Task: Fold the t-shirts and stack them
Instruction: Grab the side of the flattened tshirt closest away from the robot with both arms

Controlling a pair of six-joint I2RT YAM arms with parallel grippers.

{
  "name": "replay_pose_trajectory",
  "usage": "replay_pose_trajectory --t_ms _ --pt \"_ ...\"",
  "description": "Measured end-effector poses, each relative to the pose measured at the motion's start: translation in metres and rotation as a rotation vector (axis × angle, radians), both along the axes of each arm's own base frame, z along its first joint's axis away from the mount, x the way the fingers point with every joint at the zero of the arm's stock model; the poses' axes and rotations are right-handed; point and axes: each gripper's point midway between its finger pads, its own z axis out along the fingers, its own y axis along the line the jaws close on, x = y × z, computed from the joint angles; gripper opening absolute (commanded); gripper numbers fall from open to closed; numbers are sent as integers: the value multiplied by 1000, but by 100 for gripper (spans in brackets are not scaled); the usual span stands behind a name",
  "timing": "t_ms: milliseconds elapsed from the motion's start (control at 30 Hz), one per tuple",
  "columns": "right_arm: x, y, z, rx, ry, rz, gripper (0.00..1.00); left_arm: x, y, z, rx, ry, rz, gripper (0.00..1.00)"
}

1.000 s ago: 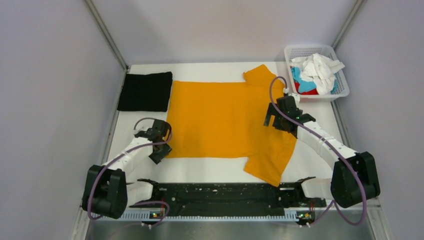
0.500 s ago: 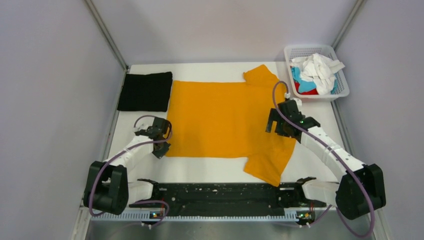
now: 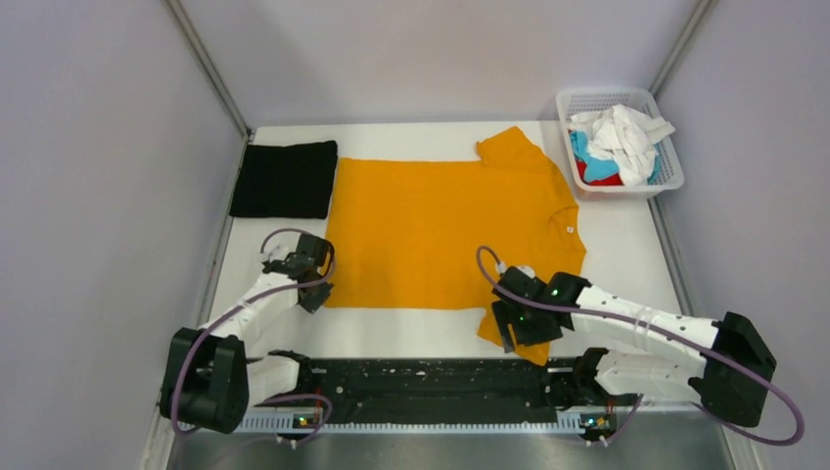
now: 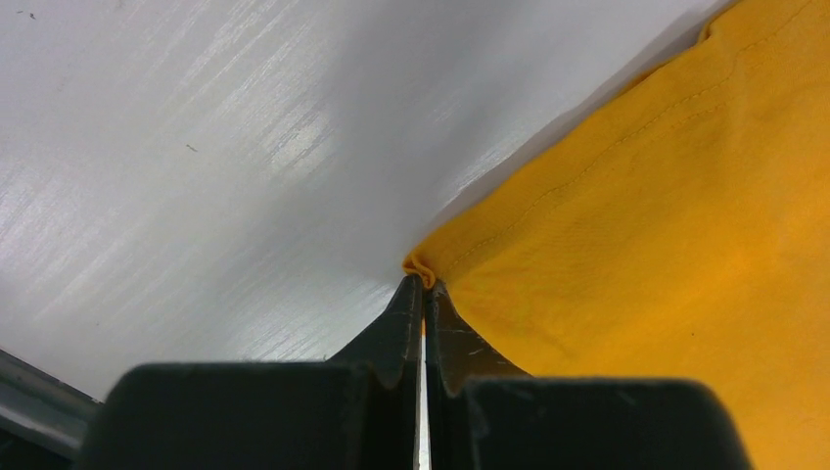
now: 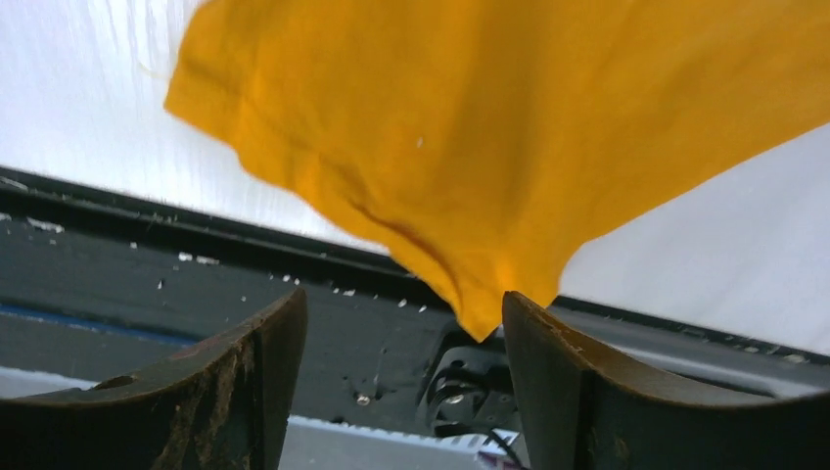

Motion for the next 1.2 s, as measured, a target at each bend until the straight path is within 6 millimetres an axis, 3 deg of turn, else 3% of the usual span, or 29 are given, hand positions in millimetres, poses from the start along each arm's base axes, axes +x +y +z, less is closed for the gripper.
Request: replay_pose_trajectory --t_ms 100,233,400,467,567,633,833,1000,1067,1200 --pt "-18 1 -10 -1 51 -5 62 -1 -1 0 -6 -1 -1 0" --pt "-31 -14 -31 -58 99 -87 56 -2 -1 0 -11 -6 -3 0" --pt "-23 -16 -41 -75 56 -164 48 -4 -2 1 -16 -11 -4 0" --pt "-22 -14 -43 -70 54 -181 40 -3 -2 1 -16 -12 -4 0" --pt "-22 -14 -45 -80 61 -204 12 -4 -2 2 -16 -14 -4 0" --pt "-22 -17 -44 -94 58 -219 2 -5 -1 2 -16 -11 -4 0" --pt "-25 -23 -38 -89 47 -267 0 -12 0 7 -19 -13 3 0" --pt "-21 -21 -18 -53 15 -291 0 -20 0 11 -33 -23 3 0" --pt "-12 -18 -10 -43 -11 -303 0 -19 -2 12 -43 -26 0 0" --pt "26 -13 16 1 -116 -369 0 -9 -8 19 -61 -28 -7 0"
